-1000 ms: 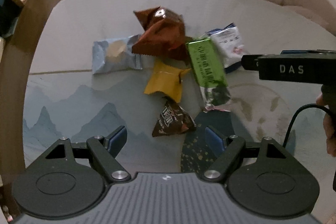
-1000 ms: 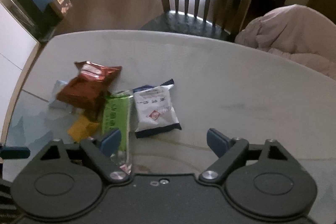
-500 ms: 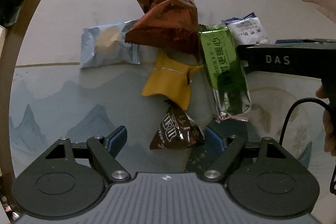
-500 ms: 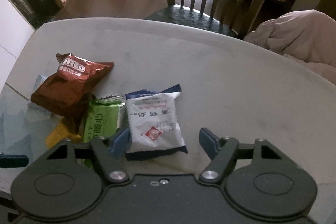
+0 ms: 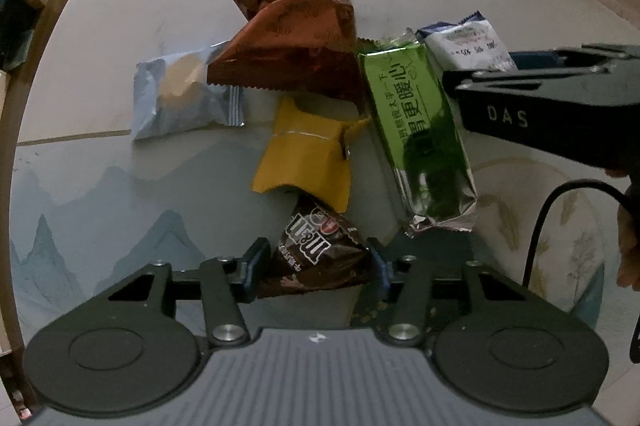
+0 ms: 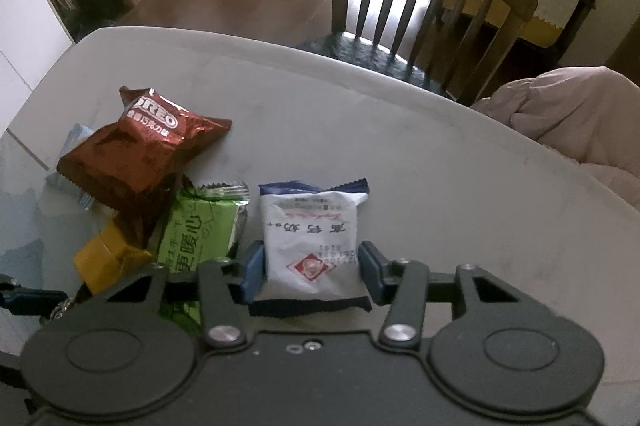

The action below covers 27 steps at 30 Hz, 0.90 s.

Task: Organize snacks
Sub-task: 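Grasp the brown M&M's packet with the left gripper while the right grasps the white packet, then lift both held packets and carry them over the box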

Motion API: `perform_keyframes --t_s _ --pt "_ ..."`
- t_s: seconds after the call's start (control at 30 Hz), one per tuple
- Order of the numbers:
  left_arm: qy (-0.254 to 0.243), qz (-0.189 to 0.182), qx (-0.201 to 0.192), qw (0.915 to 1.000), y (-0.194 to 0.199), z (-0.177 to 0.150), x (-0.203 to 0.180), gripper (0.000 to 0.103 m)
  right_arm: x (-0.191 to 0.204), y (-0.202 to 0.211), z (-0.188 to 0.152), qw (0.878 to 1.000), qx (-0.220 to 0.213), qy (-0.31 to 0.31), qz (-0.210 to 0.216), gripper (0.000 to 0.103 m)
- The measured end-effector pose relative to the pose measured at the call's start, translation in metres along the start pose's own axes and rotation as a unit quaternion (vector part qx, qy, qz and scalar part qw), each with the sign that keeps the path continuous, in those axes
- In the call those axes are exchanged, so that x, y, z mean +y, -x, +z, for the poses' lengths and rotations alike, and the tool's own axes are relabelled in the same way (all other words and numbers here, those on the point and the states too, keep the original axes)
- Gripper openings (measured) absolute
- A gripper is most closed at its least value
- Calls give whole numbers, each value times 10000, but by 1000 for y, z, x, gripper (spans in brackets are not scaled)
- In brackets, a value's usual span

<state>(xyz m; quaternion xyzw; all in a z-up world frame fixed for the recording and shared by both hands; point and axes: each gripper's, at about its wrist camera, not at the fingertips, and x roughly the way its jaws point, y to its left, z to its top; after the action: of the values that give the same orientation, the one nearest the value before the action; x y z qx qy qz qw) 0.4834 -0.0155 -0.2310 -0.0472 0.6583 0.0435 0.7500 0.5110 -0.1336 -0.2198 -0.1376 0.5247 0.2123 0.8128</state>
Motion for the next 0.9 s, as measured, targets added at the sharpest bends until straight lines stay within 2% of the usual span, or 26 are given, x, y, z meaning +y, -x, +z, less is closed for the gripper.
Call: perform_keyframes --t_s 0.3,0.47,0.77,0.9 --pt "139 -79 -139 9998 14 -4 10 39 -16 12 -14 9988 72 -481 72 48" --pt "165 -121 -194 9996 25 -12 16 35 -23 32 -29 9975 54 -691 132 48" --pt "126 -249 -496 9984 56 -35 21 34 -16 86 -65 9966 -85 -803 165 48" --pt "152 -289 -785 9964 88 -46 26 34 -4 116 -81 9965 -198 -799 148 48"
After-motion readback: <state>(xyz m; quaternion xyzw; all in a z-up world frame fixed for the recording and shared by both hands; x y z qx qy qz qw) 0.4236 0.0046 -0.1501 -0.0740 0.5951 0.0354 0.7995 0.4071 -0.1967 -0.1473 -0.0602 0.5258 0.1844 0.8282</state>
